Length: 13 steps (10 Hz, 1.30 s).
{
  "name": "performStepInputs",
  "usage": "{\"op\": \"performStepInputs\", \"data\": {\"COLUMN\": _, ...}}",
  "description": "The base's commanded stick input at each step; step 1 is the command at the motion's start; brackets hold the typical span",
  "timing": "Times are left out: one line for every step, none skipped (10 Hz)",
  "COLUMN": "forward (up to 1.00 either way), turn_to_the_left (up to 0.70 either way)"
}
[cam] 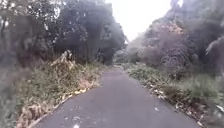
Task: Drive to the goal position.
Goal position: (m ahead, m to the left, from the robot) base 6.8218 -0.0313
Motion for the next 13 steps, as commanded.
{"op": "performStepInputs", "data": {"forward": 0.60, "turn_to_the_left": -0.12}}
{"op": "performStepInputs", "data": {"forward": 0.60, "turn_to_the_left": -0.12}}
{"op": "performStepInputs", "data": {"forward": 0.60, "turn_to_the_left": -0.12}}
{"op": "performStepInputs", "data": {"forward": 0.60, "turn_to_the_left": -0.12}}
{"op": "performStepInputs", "data": {"forward": 0.60, "turn_to_the_left": -0.12}}
{"op": "performStepInputs", "data": {"forward": 0.60, "turn_to_the_left": -0.12}}
{"op": "performStepInputs", "data": {"forward": 0.60, "turn_to_the_left": -0.12}}
{"op": "performStepInputs", "data": {"forward": 0.60, "turn_to_the_left": -0.12}}
{"op": "performStepInputs", "data": {"forward": 0.60, "turn_to_the_left": -0.12}}
{"op": "performStepInputs", "data": {"forward": 0.60, "turn_to_the_left": -0.10}}
{"op": "performStepInputs", "data": {"forward": 0.60, "turn_to_the_left": -0.10}}
{"op": "performStepInputs", "data": {"forward": 0.60, "turn_to_the_left": -0.09}}
{"op": "performStepInputs", "data": {"forward": 0.60, "turn_to_the_left": -0.08}}
